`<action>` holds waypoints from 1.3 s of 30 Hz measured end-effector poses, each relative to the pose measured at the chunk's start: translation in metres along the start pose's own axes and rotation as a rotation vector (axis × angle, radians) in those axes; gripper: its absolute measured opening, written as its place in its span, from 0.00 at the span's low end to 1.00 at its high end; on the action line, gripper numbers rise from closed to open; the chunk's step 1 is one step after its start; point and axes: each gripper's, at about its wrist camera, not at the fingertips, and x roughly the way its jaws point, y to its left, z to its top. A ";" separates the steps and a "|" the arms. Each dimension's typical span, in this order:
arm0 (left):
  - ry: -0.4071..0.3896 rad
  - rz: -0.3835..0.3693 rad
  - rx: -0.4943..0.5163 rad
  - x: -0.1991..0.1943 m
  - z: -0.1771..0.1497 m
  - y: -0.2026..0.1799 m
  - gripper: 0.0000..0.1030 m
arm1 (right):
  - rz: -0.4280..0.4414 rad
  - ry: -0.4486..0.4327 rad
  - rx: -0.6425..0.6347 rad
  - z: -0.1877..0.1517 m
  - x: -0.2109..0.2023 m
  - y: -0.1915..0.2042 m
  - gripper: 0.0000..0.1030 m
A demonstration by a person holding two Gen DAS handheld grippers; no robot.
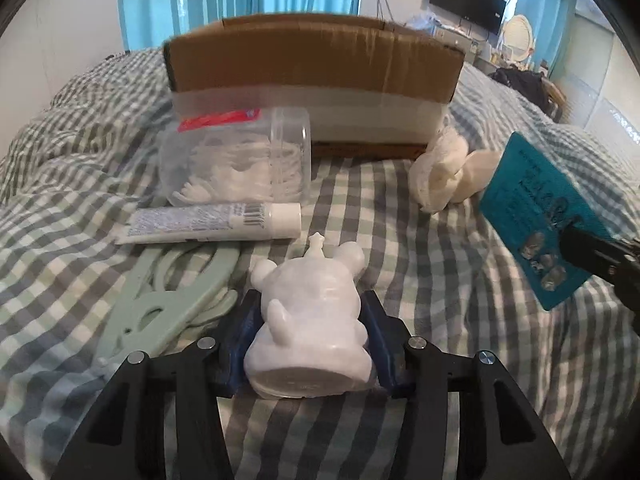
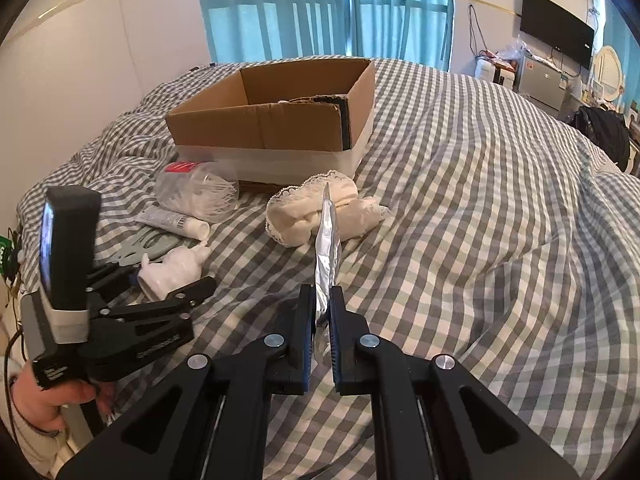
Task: Organize objects
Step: 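Grasp the white figurine with the left tool, then lower figurine, blister pack and card into the box and release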
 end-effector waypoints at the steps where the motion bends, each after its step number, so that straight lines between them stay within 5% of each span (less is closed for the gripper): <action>1: -0.008 -0.003 -0.002 -0.006 0.000 0.001 0.49 | -0.001 -0.004 -0.001 0.000 -0.002 0.001 0.07; 11: -0.141 -0.027 -0.045 -0.078 0.046 0.013 0.49 | 0.041 -0.124 -0.025 0.026 -0.058 0.016 0.07; 20: -0.269 -0.017 0.001 -0.098 0.138 0.021 0.49 | 0.061 -0.246 -0.117 0.104 -0.084 0.043 0.07; 30: -0.215 0.075 0.040 -0.005 0.219 0.041 0.50 | 0.069 -0.220 -0.165 0.199 0.008 0.039 0.07; 39: -0.141 0.064 0.064 0.070 0.219 0.044 0.50 | 0.123 -0.130 -0.113 0.208 0.104 -0.001 0.07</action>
